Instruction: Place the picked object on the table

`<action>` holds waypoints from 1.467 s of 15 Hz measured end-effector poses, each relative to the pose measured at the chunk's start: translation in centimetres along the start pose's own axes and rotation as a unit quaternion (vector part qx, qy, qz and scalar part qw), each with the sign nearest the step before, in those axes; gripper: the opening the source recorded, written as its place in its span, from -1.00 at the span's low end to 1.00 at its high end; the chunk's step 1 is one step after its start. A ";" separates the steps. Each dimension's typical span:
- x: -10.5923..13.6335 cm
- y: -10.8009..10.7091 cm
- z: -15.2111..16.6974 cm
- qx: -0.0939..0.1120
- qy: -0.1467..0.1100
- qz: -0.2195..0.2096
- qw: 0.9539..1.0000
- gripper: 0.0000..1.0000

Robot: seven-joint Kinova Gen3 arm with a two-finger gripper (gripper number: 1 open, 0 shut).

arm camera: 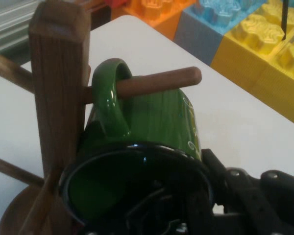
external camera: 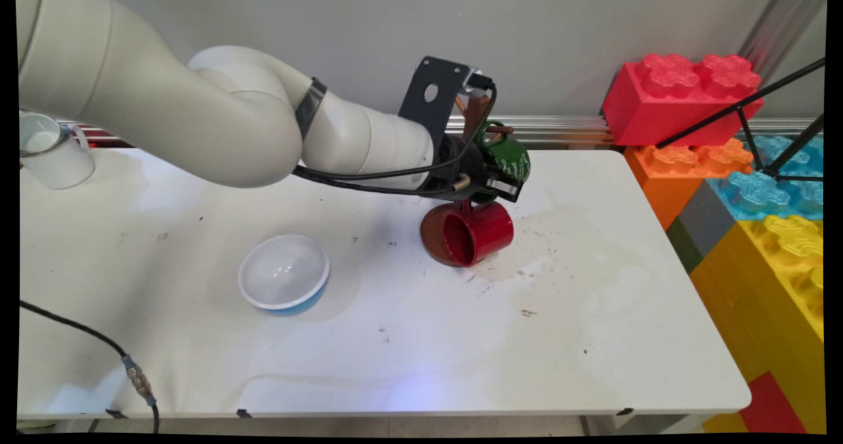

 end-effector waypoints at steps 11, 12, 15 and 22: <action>-0.1 -0.1 -0.9 -0.017 0.010 -0.010 1.000 -1.00; 0.1 0.0 -1.0 -0.021 0.013 -0.010 1.000 -1.00; 0.5 0.2 -1.1 -0.029 0.020 -0.011 0.999 -1.00; 1.1 1.7 -2.0 -0.060 0.030 -0.015 0.998 -1.00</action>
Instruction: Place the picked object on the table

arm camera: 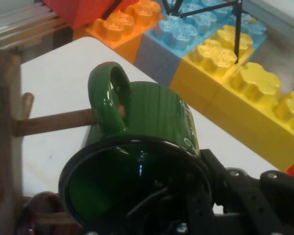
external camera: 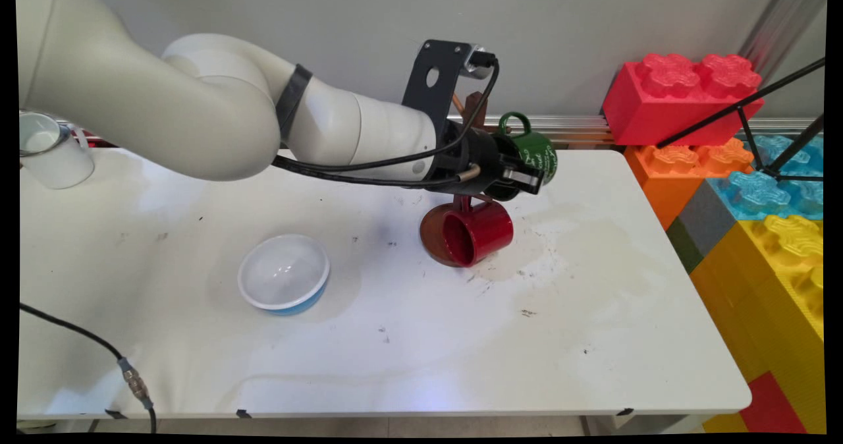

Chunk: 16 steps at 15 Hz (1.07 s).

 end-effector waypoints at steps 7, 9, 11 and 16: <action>-0.2 2.5 -1.7 -0.042 -0.009 -0.006 0.999 -1.00; -0.2 2.7 -2.1 -0.048 -0.013 -0.001 0.999 -1.00; -0.1 2.8 -2.9 -0.055 -0.022 0.014 0.998 -1.00; 0.7 2.3 -4.9 -0.065 -0.050 0.046 0.996 -1.00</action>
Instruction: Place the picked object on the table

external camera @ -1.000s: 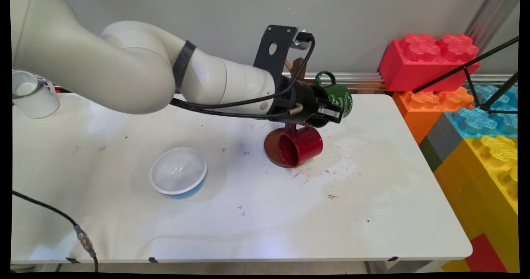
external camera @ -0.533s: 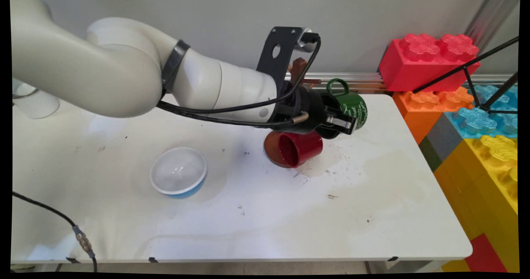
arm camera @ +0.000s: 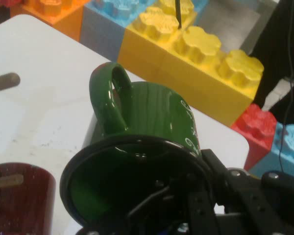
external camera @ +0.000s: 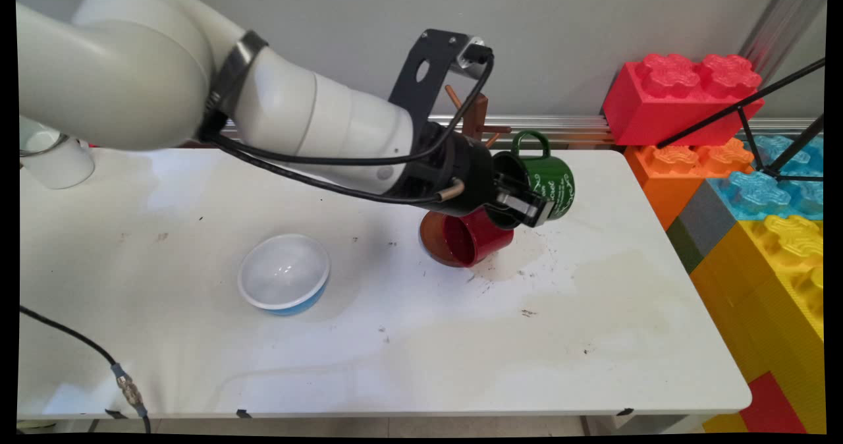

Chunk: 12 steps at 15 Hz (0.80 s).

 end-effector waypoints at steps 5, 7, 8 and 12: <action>0.7 -0.6 -2.9 -0.005 -0.055 0.031 0.998 -1.00; 1.0 -0.8 -3.8 0.001 -0.078 0.040 0.996 -1.00; 1.1 -1.0 -4.3 0.005 -0.089 0.043 0.995 -1.00; 1.1 -1.9 -6.0 0.030 -0.140 0.051 0.988 -1.00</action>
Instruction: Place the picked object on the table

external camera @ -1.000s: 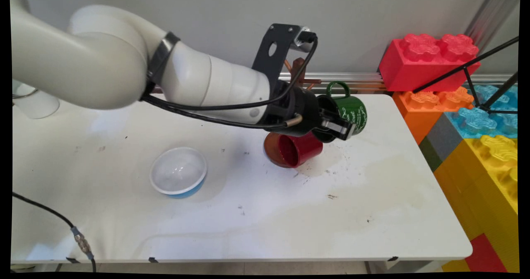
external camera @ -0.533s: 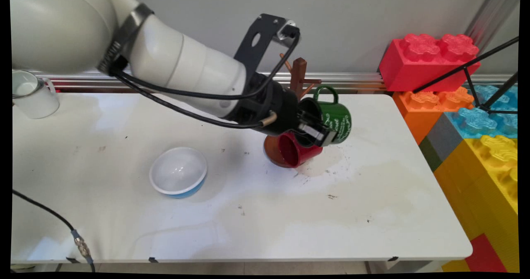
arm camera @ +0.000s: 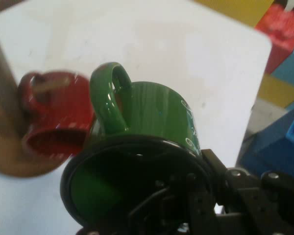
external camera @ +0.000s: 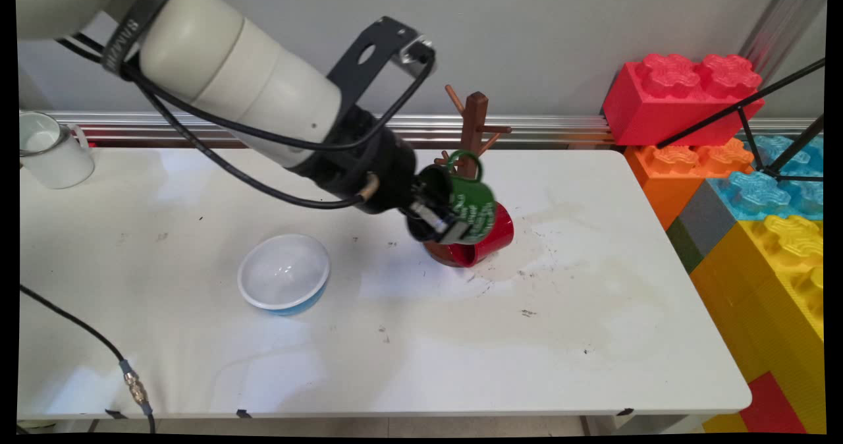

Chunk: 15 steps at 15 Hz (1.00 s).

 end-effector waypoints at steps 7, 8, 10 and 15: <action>-1.0 -2.8 -1.1 0.039 -0.090 0.027 0.995 -1.00; -1.1 -3.3 -1.1 0.043 -0.100 0.032 0.994 -1.00; -1.2 -4.5 -0.9 0.054 -0.122 0.046 0.990 -1.00; -0.8 -7.7 0.4 0.086 -0.161 0.080 0.980 -1.00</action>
